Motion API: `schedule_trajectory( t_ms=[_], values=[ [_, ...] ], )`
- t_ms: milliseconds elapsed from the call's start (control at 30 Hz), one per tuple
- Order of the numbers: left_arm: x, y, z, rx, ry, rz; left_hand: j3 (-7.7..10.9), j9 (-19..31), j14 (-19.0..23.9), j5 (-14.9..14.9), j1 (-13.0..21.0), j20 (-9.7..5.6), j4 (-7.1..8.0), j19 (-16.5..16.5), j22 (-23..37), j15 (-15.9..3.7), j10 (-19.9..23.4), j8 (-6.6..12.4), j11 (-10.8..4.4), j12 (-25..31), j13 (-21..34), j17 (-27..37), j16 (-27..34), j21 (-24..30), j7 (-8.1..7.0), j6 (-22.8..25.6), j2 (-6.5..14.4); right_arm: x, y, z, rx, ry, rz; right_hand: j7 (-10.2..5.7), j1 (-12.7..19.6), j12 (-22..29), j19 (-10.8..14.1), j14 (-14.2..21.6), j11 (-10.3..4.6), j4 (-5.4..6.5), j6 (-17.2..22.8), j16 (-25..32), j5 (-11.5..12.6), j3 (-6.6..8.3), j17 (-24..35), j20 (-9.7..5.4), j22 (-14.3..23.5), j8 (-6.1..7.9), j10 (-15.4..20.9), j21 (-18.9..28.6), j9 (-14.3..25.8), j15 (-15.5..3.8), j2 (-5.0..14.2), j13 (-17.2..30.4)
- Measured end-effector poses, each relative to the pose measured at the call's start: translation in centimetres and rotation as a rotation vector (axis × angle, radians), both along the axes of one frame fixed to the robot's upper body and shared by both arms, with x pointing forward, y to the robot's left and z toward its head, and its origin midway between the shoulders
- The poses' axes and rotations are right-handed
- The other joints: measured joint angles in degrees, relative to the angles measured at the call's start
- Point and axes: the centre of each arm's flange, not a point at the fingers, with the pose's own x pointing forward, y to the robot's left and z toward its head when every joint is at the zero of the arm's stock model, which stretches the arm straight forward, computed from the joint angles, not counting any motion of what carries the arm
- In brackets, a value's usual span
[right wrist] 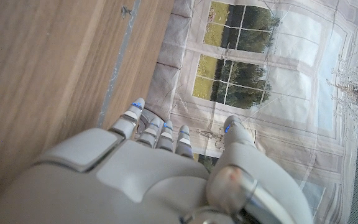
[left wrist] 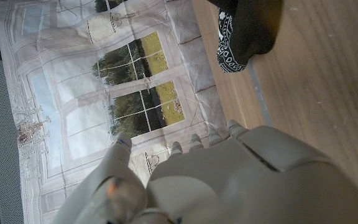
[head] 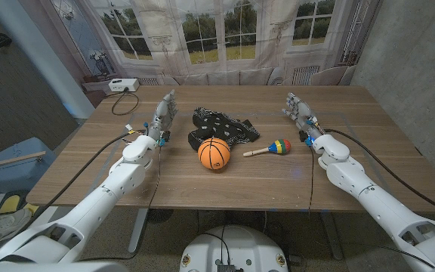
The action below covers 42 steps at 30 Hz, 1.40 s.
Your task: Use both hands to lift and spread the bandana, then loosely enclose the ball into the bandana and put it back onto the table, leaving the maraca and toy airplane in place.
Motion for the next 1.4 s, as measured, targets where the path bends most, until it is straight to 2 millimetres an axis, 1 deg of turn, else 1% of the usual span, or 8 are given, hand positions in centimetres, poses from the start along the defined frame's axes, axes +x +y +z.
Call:
schedule_trajectory(
  t_ms=[100, 267, 333, 567, 800, 833, 1267, 1400],
  values=[
    [0.0, -0.2, 0.6, 0.007, -0.009, 0.010, 0.00, 0.00, 0.00, 0.28, 0.00, 0.00, 0.00, 0.00, 0.00, 0.00, 0.00, 0.00, 0.00, 0.20, 0.00, 0.00, 0.00, 0.00, 0.00, 0.00, 0.00, 0.2, 0.0, 0.2, -0.017, 0.001, -0.001, 0.45, 0.17, 0.41, 0.26, 0.05, 0.44, 0.00, 0.47, 0.22, 0.00, 0.00, -0.15, -0.02, 0.00, 0.37, 0.45, 0.09, 0.00, 0.05, -0.16, 0.00],
    [0.0, -0.4, 1.1, 0.015, -0.015, 0.028, 0.00, 0.00, 0.00, 0.28, 0.00, 0.00, 0.00, 0.01, 0.00, 0.00, 0.00, 0.00, 0.00, 0.23, 0.00, 0.00, 0.22, 0.00, 0.00, 0.00, 0.00, 0.6, 0.1, 1.0, -0.077, -0.004, -0.024, 2.28, 0.97, 1.07, 1.96, 2.69, 2.77, -0.23, 3.10, 1.27, 0.22, 0.23, -0.01, 0.50, 0.00, 1.10, 2.79, 0.44, 0.00, 2.69, -0.38, 0.00],
    [0.0, -0.4, 1.2, 0.015, -0.016, 0.033, 0.00, 0.00, 0.00, 0.28, 0.00, 0.20, 0.00, 0.21, -0.01, 0.00, -0.12, 0.17, 0.11, 0.30, 0.00, 0.00, 0.22, 0.44, 0.01, 0.00, 0.00, 0.6, 0.1, 1.2, -0.097, -0.006, -0.033, 2.35, 0.99, 1.07, 1.96, 3.30, 3.19, -0.23, 3.89, 1.27, 0.22, 0.23, 0.00, 0.50, 0.00, 1.32, 3.22, 0.44, 0.00, 3.30, -0.38, 0.00],
    [-0.3, -1.1, 1.8, 0.016, -0.019, 0.051, 0.00, -0.01, 0.01, 0.28, 0.00, 0.20, 0.00, 0.20, -0.01, 0.00, -0.19, 0.68, 0.62, 0.85, 0.00, 0.00, 0.22, 0.44, 0.01, 0.00, 0.00, 1.0, 0.0, 2.2, -0.197, -0.014, -0.079, 2.48, 1.67, 1.06, 2.17, 3.07, 3.46, -0.48, 5.15, 1.27, 0.22, 0.48, -0.01, 0.70, 0.00, 1.52, 3.49, 0.44, 0.00, 3.52, -0.02, 0.00],
    [-0.9, -1.9, 2.1, 0.018, -0.030, 0.044, 0.00, -0.01, -0.26, 0.28, 0.00, 1.81, 0.00, 0.17, -0.01, 0.90, -0.24, 1.14, 1.28, 1.70, -0.01, 0.03, 0.66, 0.93, 0.01, 0.00, 0.00, 1.2, -0.1, 2.1, -0.275, -0.005, -0.124, 2.59, 2.45, 1.50, 2.17, 3.38, 4.30, -0.71, 6.06, 1.27, 0.22, 0.71, -0.01, 0.70, -0.01, 1.90, 4.32, 0.44, -0.01, 3.82, 0.31, -0.01],
    [-0.8, -1.7, 1.8, 0.015, -0.014, 0.067, 0.00, 0.11, -0.16, 0.28, 0.00, 1.84, 0.00, 0.20, -0.01, 1.27, -0.18, 1.26, 1.66, 1.73, -0.01, 0.19, 0.66, 1.22, 0.01, 0.00, 0.00, 0.8, 0.0, 2.9, -0.311, -0.022, -0.126, 2.75, 2.44, 1.50, 2.17, 3.38, 4.36, -0.71, 6.23, 1.27, 0.22, 0.71, -0.01, 0.70, -0.01, 1.90, 4.65, 0.44, -0.01, 3.82, 0.31, -0.01],
    [-1.8, -2.1, 1.2, 0.016, -0.005, 0.078, 0.00, 0.26, -0.09, 0.28, 0.00, 2.45, 0.00, 0.82, 0.00, 1.96, -0.01, 1.26, 3.11, 2.33, 0.31, 0.27, 1.05, 1.33, 0.02, 0.00, 0.00, -0.3, 0.9, 3.8, -0.497, -0.057, -0.189, 3.21, 3.64, 1.50, 2.37, 3.99, 4.41, -0.94, 6.68, 1.27, 0.66, 0.94, -0.02, 0.90, -0.01, 1.90, 5.23, 0.44, -0.01, 4.44, 0.44, 0.27],
    [-2.0, -2.0, 0.9, 0.015, -0.004, 0.078, -0.17, 0.26, -0.30, 0.28, 0.00, 2.76, 0.17, 1.13, 0.28, 2.78, -0.21, 1.26, 3.31, 2.33, 0.31, 0.26, 1.05, 1.60, 0.02, 0.00, 0.00, -0.7, 1.3, 3.9, -0.556, -0.069, -0.210, 3.20, 4.07, 1.50, 2.13, 4.22, 4.40, -1.21, 6.68, 1.27, 0.66, 1.21, 0.26, 1.14, -0.01, 1.90, 5.85, 0.44, -0.01, 4.63, 0.44, 0.27]
  ],
)
